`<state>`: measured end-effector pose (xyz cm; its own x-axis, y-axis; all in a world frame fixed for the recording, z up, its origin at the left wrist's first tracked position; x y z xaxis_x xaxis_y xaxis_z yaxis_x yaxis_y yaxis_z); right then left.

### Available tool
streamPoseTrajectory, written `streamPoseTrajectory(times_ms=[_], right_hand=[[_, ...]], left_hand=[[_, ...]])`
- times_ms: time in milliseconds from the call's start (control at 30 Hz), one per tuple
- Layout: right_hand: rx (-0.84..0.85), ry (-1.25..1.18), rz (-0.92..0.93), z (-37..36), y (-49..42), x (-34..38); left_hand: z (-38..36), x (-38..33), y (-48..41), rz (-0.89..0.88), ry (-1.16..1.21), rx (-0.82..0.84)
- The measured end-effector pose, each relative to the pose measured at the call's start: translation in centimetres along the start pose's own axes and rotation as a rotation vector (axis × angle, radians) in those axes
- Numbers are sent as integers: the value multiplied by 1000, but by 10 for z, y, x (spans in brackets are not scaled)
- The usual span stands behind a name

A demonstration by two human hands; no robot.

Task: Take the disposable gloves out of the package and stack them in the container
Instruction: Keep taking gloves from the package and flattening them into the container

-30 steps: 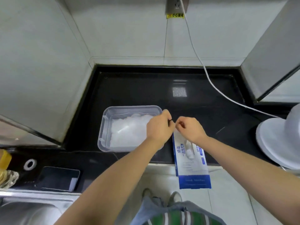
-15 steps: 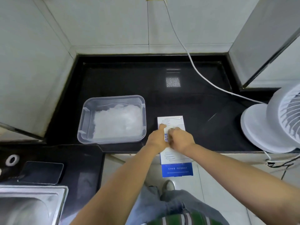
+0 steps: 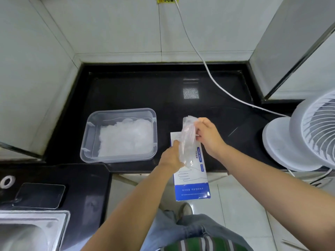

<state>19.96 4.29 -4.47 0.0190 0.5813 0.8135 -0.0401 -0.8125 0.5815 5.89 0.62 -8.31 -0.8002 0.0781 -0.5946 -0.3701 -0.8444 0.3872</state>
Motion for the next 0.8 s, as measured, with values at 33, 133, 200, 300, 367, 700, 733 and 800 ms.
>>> streamPoseTrajectory(times_ms=[33, 133, 200, 300, 367, 700, 733, 800], right_hand=[[-7, -19, 2, 1, 1, 9], [-16, -2, 9, 0, 6, 23], [27, 6, -7, -3, 10, 24], [71, 5, -5, -8, 14, 20], [62, 40, 11, -14, 15, 19], [128, 58, -71, -53, 21, 31], [124, 31, -76, -57, 22, 34], [128, 47, -9, -64, 25, 40]], left_hand=[[1, 1, -1, -11, 14, 14], [12, 4, -1, 20, 180, 28], [26, -1, 1, 96, 459, -63], [52, -16, 8, 124, 782, -270], [66, -24, 13, 171, 1015, -352], [108, -2, 14, 97, 757, -625], [113, 4, 16, 84, 661, -647], [122, 16, 20, 91, 495, -703]])
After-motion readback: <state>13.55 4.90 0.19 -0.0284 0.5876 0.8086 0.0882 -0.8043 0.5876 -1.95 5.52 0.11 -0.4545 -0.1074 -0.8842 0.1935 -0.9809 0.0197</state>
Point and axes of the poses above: each hand's wrist, its own y-axis away from the middle knuckle, its own z-axis out of the back of the hand, x = y × z, the point moved 2 cm from there along -y, towards the middle knuckle, and after that the axes turned 13 degrees about -z, right-handed, at the moved point
